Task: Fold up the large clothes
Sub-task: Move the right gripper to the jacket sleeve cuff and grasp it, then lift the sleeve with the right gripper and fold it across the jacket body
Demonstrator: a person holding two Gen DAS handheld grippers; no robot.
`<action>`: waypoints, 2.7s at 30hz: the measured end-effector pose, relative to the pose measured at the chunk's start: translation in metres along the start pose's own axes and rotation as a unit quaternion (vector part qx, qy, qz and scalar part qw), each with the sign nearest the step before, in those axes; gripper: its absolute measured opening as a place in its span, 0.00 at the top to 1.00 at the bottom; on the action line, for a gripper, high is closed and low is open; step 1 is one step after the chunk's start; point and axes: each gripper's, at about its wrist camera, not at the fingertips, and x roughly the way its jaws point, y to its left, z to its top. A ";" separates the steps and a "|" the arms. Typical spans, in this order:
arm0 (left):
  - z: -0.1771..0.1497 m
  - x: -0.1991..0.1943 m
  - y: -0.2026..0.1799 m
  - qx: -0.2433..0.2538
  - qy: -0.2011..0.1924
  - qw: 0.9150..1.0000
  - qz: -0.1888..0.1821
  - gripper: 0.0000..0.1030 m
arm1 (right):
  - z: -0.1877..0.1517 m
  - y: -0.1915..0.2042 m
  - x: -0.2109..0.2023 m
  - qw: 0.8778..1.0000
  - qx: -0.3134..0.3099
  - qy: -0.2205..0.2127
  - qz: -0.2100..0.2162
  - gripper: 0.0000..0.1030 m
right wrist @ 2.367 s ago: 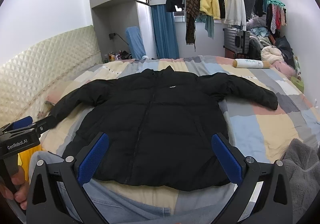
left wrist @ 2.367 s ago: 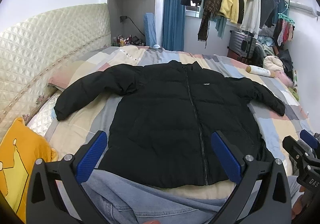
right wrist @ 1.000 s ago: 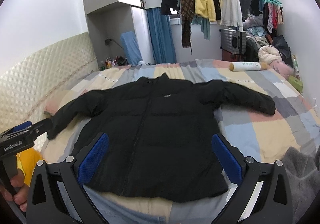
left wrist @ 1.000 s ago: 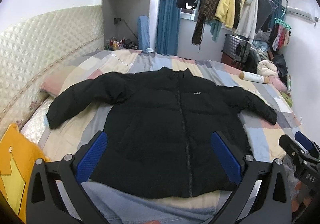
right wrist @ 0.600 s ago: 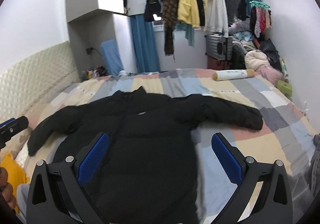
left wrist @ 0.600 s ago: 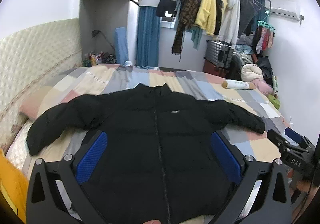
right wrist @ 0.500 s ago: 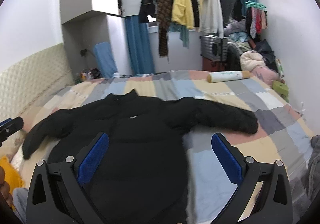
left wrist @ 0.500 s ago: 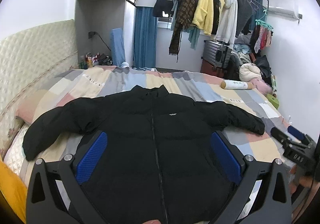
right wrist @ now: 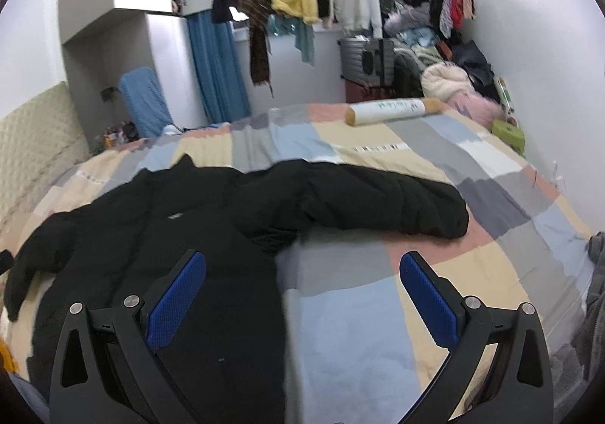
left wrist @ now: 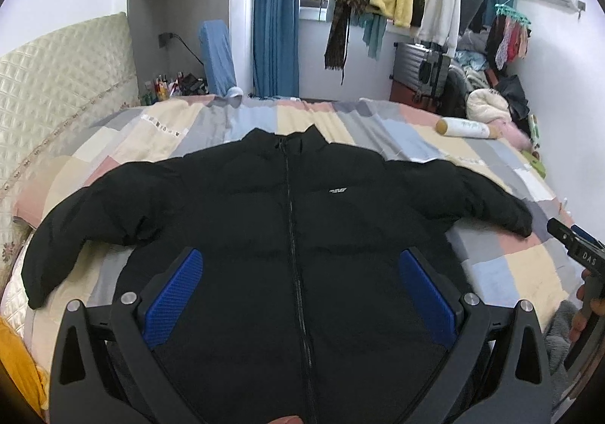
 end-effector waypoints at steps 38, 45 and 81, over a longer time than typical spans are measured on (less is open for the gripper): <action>-0.064 0.135 0.071 -0.041 0.060 0.996 0.057 0.00 | 0.010 -0.290 0.255 0.892 0.444 -0.074 0.045 0.66; -0.062 0.130 0.069 -0.026 0.050 0.996 0.065 0.00 | 0.051 -0.280 0.225 0.925 0.374 -0.072 0.000 0.94; -0.051 0.030 0.164 -0.042 -0.014 0.997 0.062 0.00 | 0.245 0.236 0.009 0.970 -0.086 -0.193 0.118 0.97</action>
